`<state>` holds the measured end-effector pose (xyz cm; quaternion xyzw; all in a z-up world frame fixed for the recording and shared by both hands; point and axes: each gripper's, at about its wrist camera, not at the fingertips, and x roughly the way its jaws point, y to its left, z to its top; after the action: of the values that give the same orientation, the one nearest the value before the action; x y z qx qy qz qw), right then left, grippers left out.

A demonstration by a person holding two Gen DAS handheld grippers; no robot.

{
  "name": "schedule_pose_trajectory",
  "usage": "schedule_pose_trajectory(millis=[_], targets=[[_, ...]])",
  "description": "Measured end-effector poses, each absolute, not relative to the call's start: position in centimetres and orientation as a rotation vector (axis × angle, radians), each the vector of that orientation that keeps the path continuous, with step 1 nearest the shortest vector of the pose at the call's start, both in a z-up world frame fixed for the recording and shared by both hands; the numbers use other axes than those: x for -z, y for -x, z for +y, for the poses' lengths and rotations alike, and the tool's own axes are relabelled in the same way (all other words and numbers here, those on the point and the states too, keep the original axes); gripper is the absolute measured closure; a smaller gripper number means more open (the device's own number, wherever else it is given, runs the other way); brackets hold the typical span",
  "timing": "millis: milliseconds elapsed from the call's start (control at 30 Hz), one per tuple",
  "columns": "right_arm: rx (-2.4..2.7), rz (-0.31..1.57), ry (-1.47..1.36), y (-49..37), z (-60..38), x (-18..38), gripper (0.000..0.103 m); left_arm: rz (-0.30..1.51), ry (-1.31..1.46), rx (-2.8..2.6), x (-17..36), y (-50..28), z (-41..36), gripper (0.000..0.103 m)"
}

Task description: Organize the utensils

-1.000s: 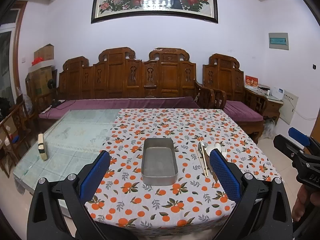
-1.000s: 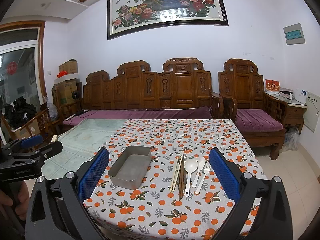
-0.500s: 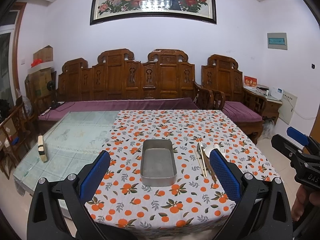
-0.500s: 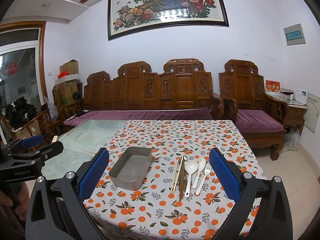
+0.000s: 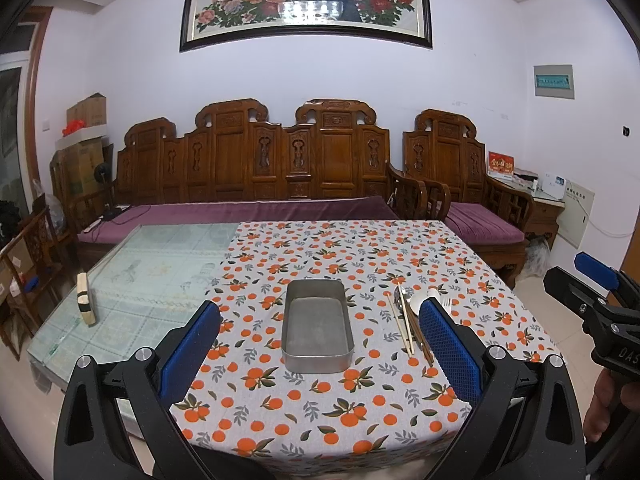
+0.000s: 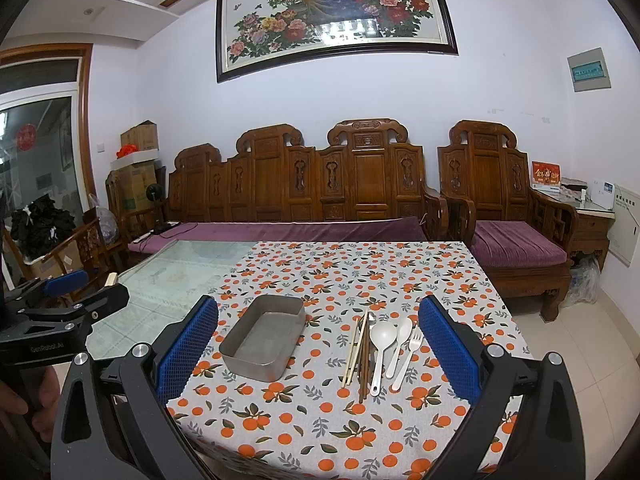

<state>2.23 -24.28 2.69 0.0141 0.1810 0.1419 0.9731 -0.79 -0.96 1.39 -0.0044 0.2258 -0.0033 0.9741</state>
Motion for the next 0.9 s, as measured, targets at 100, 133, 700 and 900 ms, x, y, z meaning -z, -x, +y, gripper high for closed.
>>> schedule_pose_trajectory(millis=[100, 133, 700, 900], targets=[[-0.286, 0.365, -0.029, -2.26, -24.20, -2.68, 0.003, 0.456, 0.009, 0.007, -1.40, 0.79, -0.97, 0.007], [-0.286, 0.365, -0.029, -2.29, -24.13, -2.67, 0.003, 0.455, 0.008, 0.006, -1.40, 0.78, -0.99, 0.007], [-0.283, 0.358, -0.029, -2.21, -23.58, -2.99, 0.003, 0.439, -0.007, 0.008, -1.88, 1.37, -1.27, 0.007], [-0.283, 0.358, -0.029, -2.23, -23.57, -2.89, 0.003, 0.439, -0.006, 0.008, -1.91, 1.39, -1.31, 0.007]])
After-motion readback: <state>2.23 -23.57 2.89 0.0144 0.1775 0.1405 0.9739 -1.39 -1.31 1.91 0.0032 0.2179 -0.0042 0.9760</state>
